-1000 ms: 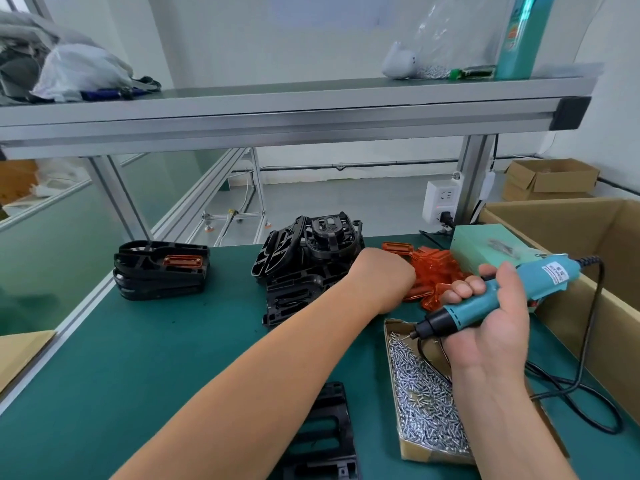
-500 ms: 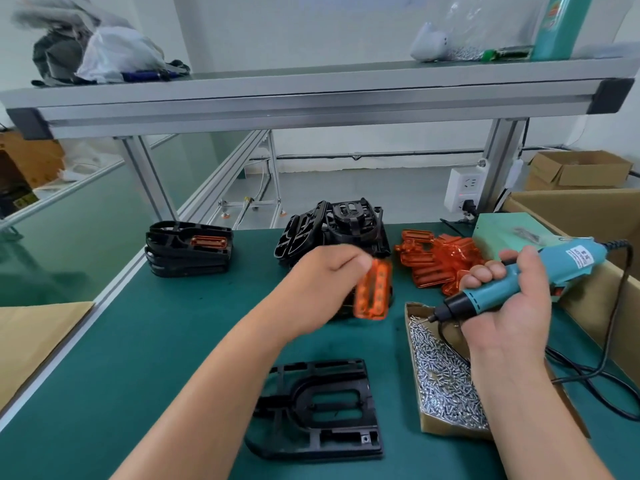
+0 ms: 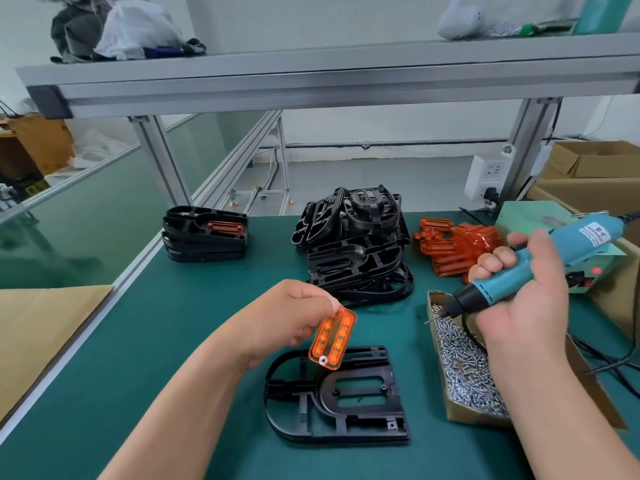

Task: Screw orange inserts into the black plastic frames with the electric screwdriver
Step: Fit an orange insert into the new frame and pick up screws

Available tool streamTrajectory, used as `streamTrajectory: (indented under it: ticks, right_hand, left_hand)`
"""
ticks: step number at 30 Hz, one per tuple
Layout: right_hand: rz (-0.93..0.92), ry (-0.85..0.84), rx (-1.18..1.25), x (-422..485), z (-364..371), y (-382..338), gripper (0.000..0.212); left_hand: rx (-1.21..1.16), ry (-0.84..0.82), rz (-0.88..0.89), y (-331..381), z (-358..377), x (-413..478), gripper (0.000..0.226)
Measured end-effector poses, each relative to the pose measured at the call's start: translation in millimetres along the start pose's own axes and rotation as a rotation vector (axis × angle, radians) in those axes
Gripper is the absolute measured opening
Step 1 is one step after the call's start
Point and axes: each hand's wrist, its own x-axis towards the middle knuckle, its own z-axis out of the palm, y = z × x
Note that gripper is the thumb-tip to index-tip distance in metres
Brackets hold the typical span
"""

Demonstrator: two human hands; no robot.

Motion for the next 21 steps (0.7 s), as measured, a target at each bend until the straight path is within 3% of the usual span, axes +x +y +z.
streamTrajectory:
  ticks: [12, 21]
  right_hand:
    - [0.007, -0.047, -0.038, -3.3, 1.9, 4.0, 0.022]
    - [0.010, -0.054, -0.026, -3.9, 2.7, 3.9, 0.022]
  left_hand:
    - [0.042, 0.028, -0.111, -6.6, 4.0, 1.9, 0.046]
    - [0.060, -0.028, -0.051, -4.5, 6.0, -3.0, 0.060]
